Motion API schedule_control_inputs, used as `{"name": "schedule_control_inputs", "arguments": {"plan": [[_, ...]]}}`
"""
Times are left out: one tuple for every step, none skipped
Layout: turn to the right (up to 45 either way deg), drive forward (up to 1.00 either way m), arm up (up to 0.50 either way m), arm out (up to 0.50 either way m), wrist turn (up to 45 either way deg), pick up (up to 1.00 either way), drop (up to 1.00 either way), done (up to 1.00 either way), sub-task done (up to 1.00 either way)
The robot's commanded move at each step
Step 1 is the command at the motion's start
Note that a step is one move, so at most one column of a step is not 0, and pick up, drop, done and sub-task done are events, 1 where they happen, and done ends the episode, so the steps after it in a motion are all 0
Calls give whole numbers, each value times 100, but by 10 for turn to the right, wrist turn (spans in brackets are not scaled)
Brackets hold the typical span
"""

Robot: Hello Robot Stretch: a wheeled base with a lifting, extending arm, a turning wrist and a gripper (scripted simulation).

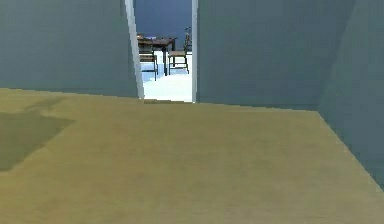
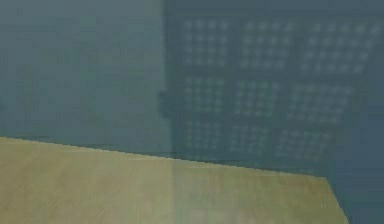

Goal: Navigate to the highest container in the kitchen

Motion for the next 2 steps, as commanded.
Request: {"name": "schedule_control_inputs", "arguments": {"plan": [[-90,0,0,0,0,0,0,0,0],[0,100,0,0,0,0,0,0,0]]}}
